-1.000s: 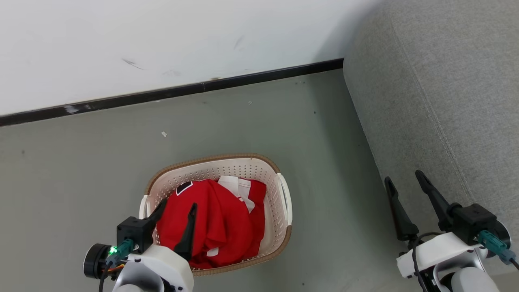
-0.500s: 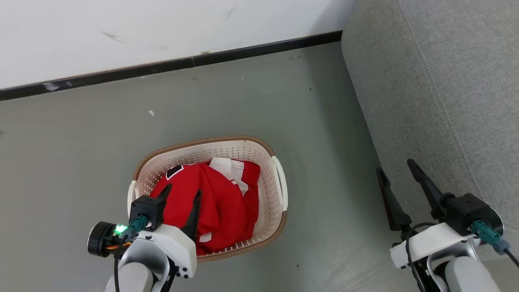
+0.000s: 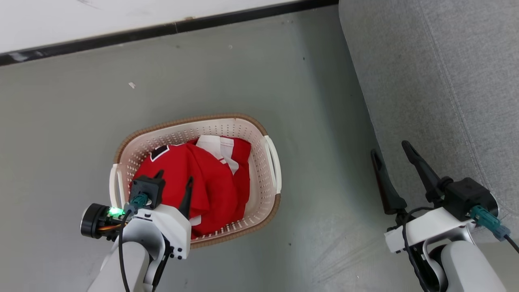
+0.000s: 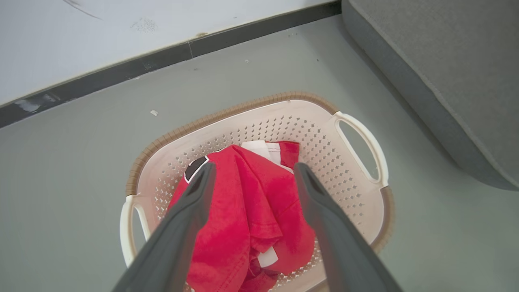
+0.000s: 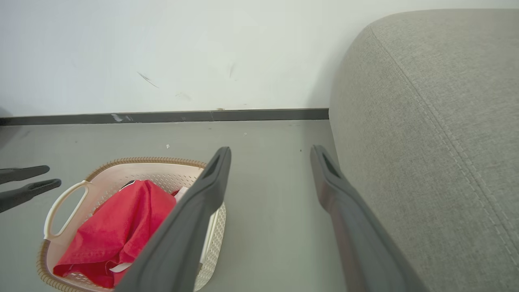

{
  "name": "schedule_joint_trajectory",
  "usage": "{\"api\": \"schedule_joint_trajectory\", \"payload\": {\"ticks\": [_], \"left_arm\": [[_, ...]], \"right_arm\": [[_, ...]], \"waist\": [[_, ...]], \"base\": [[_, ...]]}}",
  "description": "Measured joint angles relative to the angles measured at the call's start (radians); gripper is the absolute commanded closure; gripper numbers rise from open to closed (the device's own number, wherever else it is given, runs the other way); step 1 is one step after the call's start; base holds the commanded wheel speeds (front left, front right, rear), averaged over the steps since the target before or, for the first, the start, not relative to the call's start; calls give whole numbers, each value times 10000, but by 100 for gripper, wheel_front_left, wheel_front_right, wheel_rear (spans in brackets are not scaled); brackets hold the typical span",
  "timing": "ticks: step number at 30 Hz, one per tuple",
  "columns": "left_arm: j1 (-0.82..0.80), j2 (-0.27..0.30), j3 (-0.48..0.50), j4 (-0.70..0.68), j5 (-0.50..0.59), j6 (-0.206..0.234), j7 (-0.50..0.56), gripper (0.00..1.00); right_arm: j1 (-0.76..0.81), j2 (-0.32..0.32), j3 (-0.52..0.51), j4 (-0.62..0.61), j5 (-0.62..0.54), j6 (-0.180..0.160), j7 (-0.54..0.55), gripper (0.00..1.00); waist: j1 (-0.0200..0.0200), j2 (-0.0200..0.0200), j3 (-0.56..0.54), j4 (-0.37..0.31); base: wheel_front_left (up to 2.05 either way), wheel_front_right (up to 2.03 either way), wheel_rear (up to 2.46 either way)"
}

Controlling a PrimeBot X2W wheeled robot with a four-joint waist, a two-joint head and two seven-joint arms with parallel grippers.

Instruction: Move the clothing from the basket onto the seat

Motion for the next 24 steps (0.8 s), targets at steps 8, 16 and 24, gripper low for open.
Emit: {"api": "schedule_joint_trajectory", "payload": {"ticks": [8,16,24], "left_arm": [[-505,44,140,399,-2,140,92,0],[-1071,240,439,748,0,326,165,0],[-1705,324,623,1101,71,512,169,0]], "right_arm": [[-347,2,221,-125,198,0,0,0],[-803,0,334,-410,199,0,0,0],[-1093,0,546,-658,198,0,-2,0]], "waist": [[0,0,670,-199],[0,0,1351,-423],[0,0,2017,-673]], "base": [[0,0,0],[0,0,0],[0,0,0]]}}
